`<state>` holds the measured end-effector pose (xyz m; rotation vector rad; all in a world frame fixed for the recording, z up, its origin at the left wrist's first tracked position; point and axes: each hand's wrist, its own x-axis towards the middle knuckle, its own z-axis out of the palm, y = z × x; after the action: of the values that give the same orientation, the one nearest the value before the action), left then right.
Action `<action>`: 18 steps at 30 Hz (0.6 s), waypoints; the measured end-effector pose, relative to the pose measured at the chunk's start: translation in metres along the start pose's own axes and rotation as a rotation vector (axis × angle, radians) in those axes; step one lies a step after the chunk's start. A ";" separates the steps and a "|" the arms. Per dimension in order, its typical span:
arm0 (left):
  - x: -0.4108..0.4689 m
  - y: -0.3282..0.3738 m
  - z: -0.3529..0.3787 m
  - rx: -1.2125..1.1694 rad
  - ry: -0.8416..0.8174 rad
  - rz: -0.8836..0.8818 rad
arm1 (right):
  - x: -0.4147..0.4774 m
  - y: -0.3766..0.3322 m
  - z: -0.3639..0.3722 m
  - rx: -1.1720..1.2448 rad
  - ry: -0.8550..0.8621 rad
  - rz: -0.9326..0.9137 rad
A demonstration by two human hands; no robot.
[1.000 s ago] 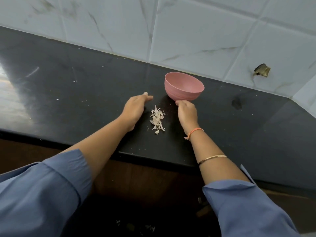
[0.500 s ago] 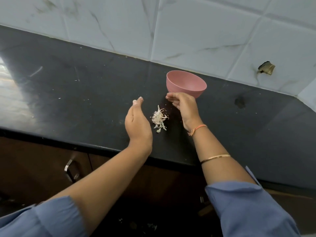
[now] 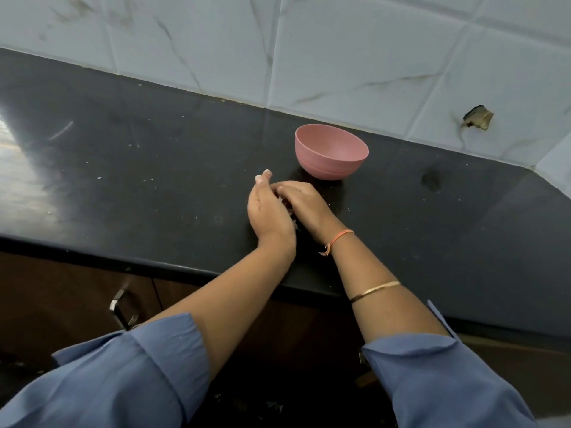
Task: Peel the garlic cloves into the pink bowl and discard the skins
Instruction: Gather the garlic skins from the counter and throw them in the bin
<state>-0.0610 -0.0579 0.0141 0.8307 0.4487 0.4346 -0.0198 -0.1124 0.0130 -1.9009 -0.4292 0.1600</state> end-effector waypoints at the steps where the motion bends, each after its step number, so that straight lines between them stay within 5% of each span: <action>1: 0.003 0.004 -0.003 -0.027 -0.006 -0.014 | -0.003 0.001 -0.002 0.031 0.010 -0.022; 5: 0.018 0.021 -0.021 -0.125 -0.001 0.089 | -0.009 0.011 -0.021 0.054 0.053 -0.099; 12: 0.035 0.028 -0.032 -0.129 -0.041 0.092 | -0.015 0.023 -0.017 -0.847 -0.174 -0.322; 18: 0.036 0.026 -0.034 -0.073 -0.080 0.096 | 0.001 0.019 -0.018 -1.014 -0.121 -0.410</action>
<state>-0.0549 -0.0033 0.0064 0.7977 0.3176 0.5014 -0.0091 -0.1340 0.0018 -2.7256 -1.1205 -0.2739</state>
